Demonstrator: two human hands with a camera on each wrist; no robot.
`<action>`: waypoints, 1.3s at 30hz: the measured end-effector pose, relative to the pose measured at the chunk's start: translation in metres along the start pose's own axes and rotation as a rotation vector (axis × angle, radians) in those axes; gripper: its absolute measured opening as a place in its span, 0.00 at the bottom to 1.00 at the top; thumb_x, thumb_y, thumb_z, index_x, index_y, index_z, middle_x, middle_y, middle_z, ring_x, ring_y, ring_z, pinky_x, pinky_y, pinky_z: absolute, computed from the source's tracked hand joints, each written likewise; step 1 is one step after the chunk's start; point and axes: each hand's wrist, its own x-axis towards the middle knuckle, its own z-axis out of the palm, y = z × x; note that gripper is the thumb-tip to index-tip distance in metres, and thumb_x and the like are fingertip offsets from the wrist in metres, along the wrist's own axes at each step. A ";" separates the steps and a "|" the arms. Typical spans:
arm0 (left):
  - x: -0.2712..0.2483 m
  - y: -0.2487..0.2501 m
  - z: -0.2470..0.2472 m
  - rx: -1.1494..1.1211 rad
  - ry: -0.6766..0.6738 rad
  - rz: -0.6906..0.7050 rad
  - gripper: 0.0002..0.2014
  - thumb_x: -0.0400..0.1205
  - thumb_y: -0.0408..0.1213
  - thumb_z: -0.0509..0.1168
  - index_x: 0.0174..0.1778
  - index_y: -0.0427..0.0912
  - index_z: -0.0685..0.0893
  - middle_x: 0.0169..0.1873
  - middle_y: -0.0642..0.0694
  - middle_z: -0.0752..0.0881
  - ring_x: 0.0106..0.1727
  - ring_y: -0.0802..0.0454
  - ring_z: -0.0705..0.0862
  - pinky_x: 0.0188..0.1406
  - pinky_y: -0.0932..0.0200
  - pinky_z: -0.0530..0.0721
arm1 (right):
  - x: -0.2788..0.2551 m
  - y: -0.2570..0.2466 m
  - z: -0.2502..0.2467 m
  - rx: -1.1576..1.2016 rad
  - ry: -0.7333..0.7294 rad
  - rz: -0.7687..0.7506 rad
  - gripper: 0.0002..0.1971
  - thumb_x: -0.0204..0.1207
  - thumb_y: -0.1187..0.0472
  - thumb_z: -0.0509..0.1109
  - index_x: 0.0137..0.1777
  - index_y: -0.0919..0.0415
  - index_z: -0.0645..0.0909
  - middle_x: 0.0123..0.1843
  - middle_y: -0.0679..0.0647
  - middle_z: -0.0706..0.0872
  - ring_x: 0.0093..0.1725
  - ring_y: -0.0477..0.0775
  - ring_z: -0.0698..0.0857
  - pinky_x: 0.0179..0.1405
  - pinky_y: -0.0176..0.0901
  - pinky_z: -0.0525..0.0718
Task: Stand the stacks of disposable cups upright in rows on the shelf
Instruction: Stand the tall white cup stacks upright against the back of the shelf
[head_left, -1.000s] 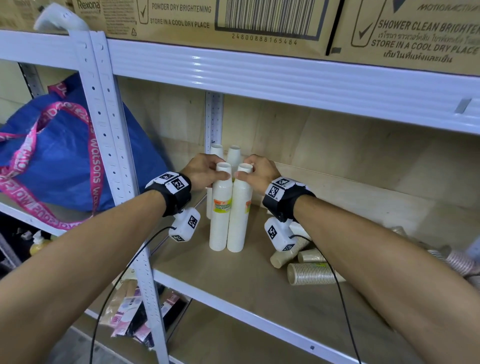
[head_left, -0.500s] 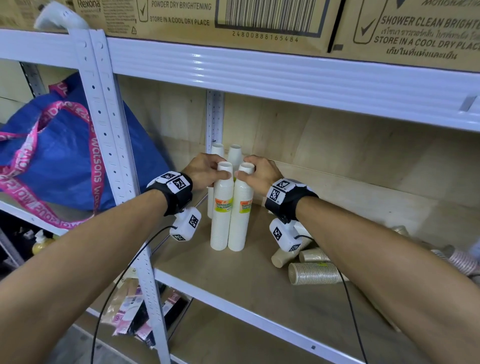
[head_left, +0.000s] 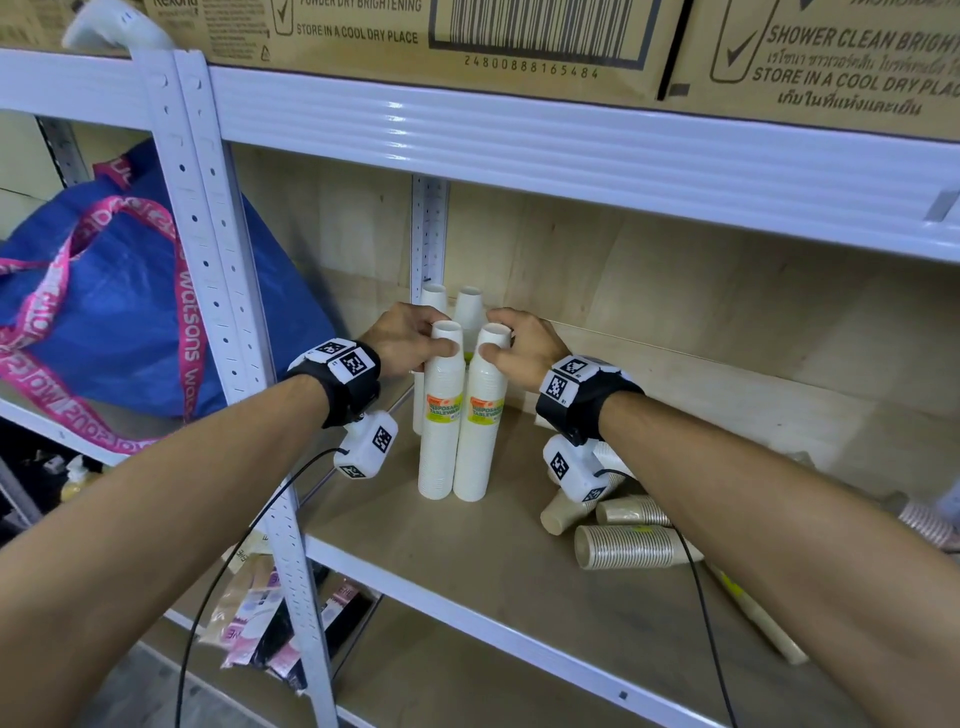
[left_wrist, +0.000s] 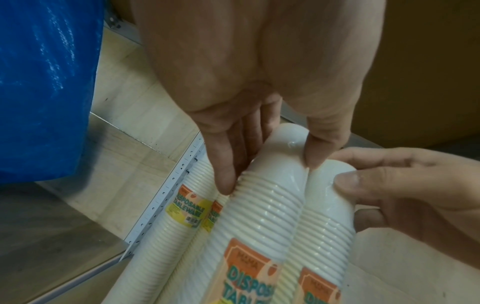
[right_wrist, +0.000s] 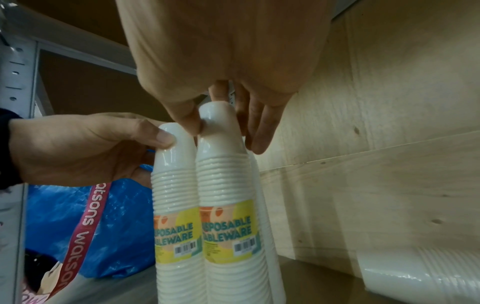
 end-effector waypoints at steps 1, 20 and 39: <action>0.000 0.000 0.000 0.000 -0.001 -0.002 0.11 0.77 0.33 0.74 0.54 0.42 0.87 0.47 0.47 0.90 0.48 0.51 0.89 0.38 0.60 0.87 | 0.001 0.001 0.000 0.001 -0.004 -0.004 0.21 0.75 0.58 0.70 0.69 0.55 0.79 0.65 0.55 0.85 0.62 0.58 0.83 0.60 0.47 0.82; 0.023 0.010 -0.019 0.068 0.111 -0.017 0.13 0.75 0.27 0.73 0.54 0.42 0.86 0.50 0.44 0.88 0.54 0.43 0.87 0.52 0.43 0.90 | 0.035 -0.008 0.013 0.085 0.046 -0.067 0.21 0.73 0.61 0.72 0.67 0.58 0.80 0.68 0.52 0.84 0.64 0.55 0.83 0.58 0.39 0.79; 0.050 0.008 -0.030 0.140 0.148 -0.011 0.23 0.74 0.31 0.77 0.66 0.40 0.84 0.53 0.43 0.86 0.56 0.46 0.85 0.53 0.59 0.81 | 0.060 0.000 0.012 0.075 0.061 -0.028 0.21 0.78 0.57 0.70 0.71 0.56 0.78 0.63 0.56 0.85 0.62 0.56 0.83 0.65 0.44 0.80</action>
